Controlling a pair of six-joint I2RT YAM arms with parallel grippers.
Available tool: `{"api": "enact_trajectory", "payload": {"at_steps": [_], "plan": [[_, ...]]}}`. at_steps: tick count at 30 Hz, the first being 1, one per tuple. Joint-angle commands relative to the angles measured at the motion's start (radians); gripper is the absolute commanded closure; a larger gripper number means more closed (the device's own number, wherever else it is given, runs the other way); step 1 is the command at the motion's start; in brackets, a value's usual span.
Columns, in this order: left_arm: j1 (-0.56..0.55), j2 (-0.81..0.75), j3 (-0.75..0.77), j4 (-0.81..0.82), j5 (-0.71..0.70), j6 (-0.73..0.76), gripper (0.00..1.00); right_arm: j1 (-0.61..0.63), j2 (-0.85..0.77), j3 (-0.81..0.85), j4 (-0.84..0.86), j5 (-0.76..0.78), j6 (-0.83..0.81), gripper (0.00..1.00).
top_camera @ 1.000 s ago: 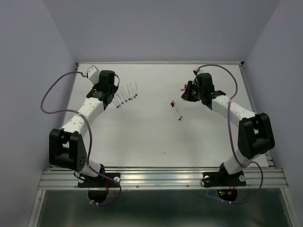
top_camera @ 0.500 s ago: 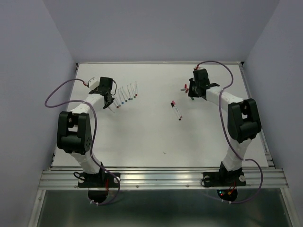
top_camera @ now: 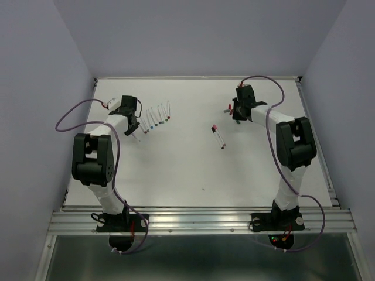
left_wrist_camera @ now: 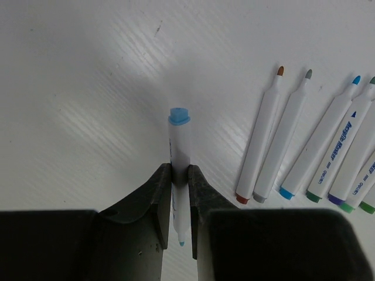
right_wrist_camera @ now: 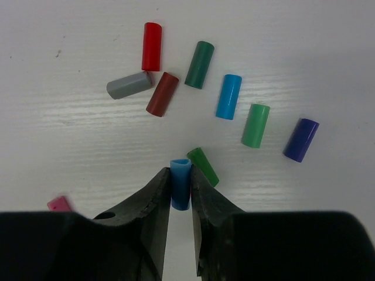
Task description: Open the pen caps
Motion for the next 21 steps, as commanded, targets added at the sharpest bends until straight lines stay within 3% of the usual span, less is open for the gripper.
{"api": "enact_trajectory", "payload": {"at_steps": [1, 4, 12, 21], "plan": [[0.005, 0.051, 0.067, -0.004, -0.006, 0.028, 1.0, -0.004, 0.024, 0.056, 0.005, 0.035, -0.02, 0.74], [0.005, 0.068, 0.077, 0.005, 0.001, 0.035, 1.0, -0.004, 0.046, 0.075, 0.005, 0.015, -0.026, 0.71], [0.006, 0.094, 0.112, -0.011, -0.016, 0.051, 0.79, -0.004, 0.072, 0.102, 0.005, -0.013, -0.023, 0.67], [0.006, 0.117, 0.126, 0.029, 0.033, 0.078, 0.67, -0.004, -0.071, 0.07, 0.008, -0.071, -0.035, 0.57]]}}
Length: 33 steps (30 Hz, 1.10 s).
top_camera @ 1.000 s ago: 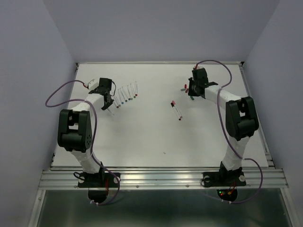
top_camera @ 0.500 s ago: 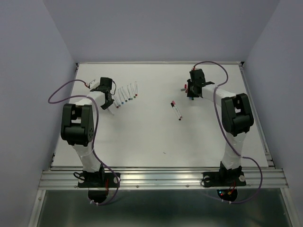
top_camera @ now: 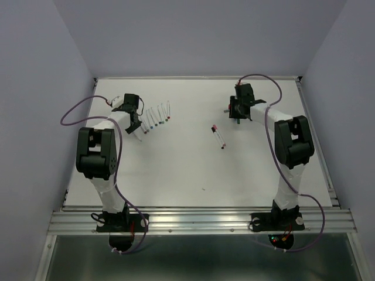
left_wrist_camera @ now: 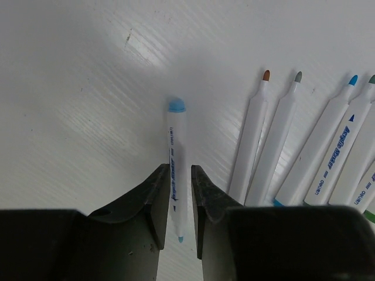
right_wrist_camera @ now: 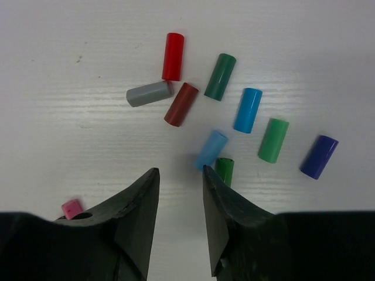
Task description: Open the pen caps
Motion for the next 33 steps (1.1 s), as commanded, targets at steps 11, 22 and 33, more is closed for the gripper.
{"api": "enact_trajectory", "payload": {"at_steps": [11, 22, 33], "plan": [[0.006, -0.064, 0.019, 0.041, 0.064, 0.027, 0.24, -0.004, -0.459, -0.188, 0.054, -0.083, 0.019, 0.34], [-0.023, -0.257, -0.049, 0.052, 0.175, 0.058, 0.01, -0.004, -0.609, -0.344, 0.068, -0.371, 0.008, 0.0], [-0.109, -0.313, -0.055, 0.072, 0.225, 0.05, 0.01, 0.089, -0.542, -0.366, 0.056, -0.432, 0.001, 0.0]]}}
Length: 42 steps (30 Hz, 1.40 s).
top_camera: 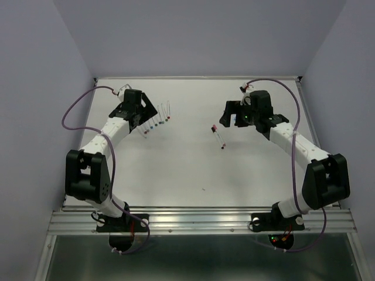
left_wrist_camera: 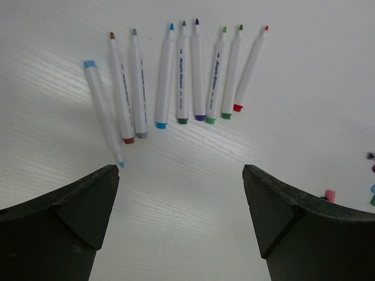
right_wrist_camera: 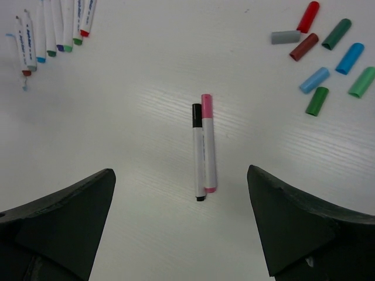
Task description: Open the pen caps
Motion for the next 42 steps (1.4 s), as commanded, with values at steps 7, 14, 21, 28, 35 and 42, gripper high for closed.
{"api": "enact_trajectory", "payload": {"at_steps": [7, 14, 21, 28, 35, 42], "plan": [[-0.03, -0.03, 0.005, 0.017, 0.023, 0.007, 0.01, 0.153, 0.169, 0.061, -0.024, -0.032, -0.034, 0.0], [-0.03, -0.011, -0.001, 0.017, 0.023, 0.01, 0.01, 0.184, 0.281, 0.139, -0.05, 0.054, -0.043, 0.0], [-0.03, 0.019, 0.012, 0.017, 0.032, 0.014, 0.01, 0.193, 0.342, 0.153, -0.06, 0.056, -0.049, 0.0], [-0.03, 0.026, 0.017, 0.022, 0.032, 0.018, 0.01, 0.202, 0.37, 0.159, -0.06, 0.047, -0.054, 0.0], [-0.03, 0.03, 0.023, 0.019, 0.031, 0.021, 0.01, 0.211, 0.405, 0.159, -0.073, 0.062, -0.048, 0.0], [-0.03, 0.036, 0.023, 0.017, 0.031, 0.021, 0.01, 0.222, 0.414, 0.156, -0.084, 0.096, -0.048, 0.14]]}}
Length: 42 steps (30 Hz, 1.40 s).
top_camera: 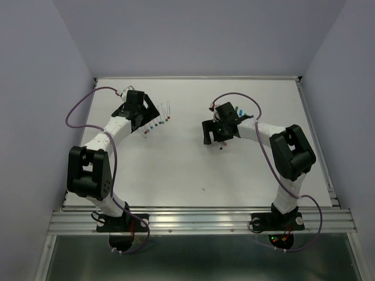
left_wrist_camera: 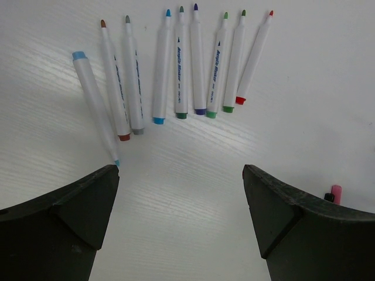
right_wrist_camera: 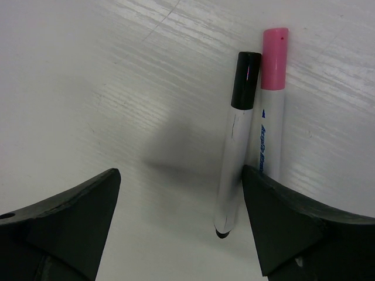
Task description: Open the pen caps
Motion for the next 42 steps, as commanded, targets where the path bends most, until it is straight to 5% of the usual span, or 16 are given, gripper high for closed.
{"api": "enact_trajectory", "payload": {"at_steps": [1, 8, 13, 15, 28, 37, 42], "plan": [[-0.002, 0.004, 0.025, 0.012, 0.001, 0.018, 0.01, 0.019, 0.008, 0.036, -0.009, 0.035, -0.01, 0.15], [-0.002, -0.001, 0.022, 0.014, 0.008, 0.018, 0.01, 0.039, 0.022, 0.043, -0.021, 0.083, -0.007, 0.21], [-0.002, -0.009, 0.015, 0.015, 0.012, 0.016, 0.01, 0.061, 0.039, 0.068, -0.021, 0.07, 0.008, 0.5], [-0.002, -0.01, 0.012, 0.015, 0.017, 0.016, 0.01, 0.073, 0.047, 0.082, -0.02, 0.072, 0.022, 0.51], [-0.01, -0.048, -0.009, 0.041, 0.075, 0.014, 0.01, 0.102, 0.08, 0.12, -0.014, 0.248, 0.124, 0.99], [-0.086, -0.059, -0.06, 0.181, 0.302, 0.005, 0.01, 0.102, -0.067, 0.005, 0.169, 0.127, 0.125, 0.99], [-0.151, -0.084, -0.147, 0.427, 0.542, 0.001, 0.01, 0.102, -0.171, -0.039, 0.314, 0.018, 0.185, 0.99]]}}
